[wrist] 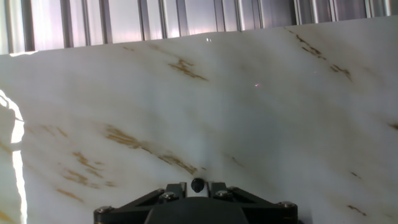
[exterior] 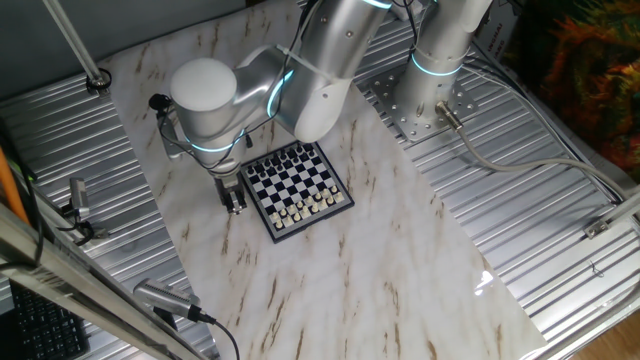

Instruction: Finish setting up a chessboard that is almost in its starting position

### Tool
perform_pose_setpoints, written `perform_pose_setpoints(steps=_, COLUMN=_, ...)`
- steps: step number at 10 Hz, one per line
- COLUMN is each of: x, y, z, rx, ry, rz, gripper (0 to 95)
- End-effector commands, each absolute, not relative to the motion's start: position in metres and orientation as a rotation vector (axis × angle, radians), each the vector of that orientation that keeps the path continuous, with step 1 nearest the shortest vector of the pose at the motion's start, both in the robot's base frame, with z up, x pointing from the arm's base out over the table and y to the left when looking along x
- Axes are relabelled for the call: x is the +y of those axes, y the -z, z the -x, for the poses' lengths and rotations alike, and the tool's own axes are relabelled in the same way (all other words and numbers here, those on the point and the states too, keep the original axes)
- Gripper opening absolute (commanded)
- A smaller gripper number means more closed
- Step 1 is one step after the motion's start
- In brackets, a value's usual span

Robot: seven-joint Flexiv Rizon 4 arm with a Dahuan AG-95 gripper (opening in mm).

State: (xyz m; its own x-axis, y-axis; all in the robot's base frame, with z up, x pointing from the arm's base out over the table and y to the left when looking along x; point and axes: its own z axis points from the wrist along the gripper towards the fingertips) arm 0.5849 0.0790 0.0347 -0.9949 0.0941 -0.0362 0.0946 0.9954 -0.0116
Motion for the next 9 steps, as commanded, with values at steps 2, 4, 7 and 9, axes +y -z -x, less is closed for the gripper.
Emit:
perform_pose_setpoints(steps=2, x=0.0788, y=-0.0338, z=-0.5849, rx=3.102, ry=0.023, rz=-0.148, gripper=19.0)
perform_pose_setpoints(steps=4, x=0.0788, y=-0.0332, z=-0.5849, rx=3.1, ry=0.026, rz=-0.148, gripper=19.0)
perform_pose_setpoints(steps=7, x=0.0787, y=-0.0329, z=-0.5848, rx=3.1, ry=0.027, rz=-0.15, gripper=19.0)
perform_pose_setpoints(steps=9, x=0.0787, y=-0.0323, z=-0.5848, rx=3.098, ry=0.033, rz=-0.15, gripper=19.0)
